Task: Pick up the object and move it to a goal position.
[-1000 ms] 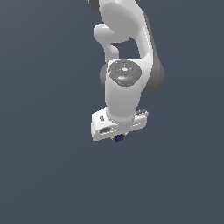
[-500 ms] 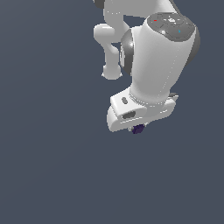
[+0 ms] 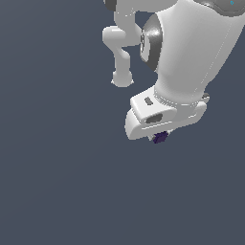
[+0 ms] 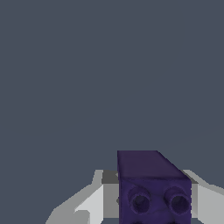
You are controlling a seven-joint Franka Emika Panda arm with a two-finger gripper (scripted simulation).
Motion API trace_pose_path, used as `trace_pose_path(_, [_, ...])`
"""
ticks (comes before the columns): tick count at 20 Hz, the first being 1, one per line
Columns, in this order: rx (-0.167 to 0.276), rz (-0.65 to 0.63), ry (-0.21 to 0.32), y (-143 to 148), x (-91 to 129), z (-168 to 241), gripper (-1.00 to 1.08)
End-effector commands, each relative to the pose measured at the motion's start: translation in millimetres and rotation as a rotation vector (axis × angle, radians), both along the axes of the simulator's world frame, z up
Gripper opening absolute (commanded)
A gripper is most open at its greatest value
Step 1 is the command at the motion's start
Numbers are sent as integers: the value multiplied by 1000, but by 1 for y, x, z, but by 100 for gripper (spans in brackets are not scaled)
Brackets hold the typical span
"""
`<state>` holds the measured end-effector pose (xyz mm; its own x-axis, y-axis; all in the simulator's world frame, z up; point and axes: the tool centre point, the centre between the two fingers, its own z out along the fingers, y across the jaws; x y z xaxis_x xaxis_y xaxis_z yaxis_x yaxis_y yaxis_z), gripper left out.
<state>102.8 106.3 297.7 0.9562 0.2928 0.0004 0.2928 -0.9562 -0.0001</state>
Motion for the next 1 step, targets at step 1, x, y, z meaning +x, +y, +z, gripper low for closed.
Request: trace_pose_path(1, [0, -1, 0, 1, 0, 1, -100])
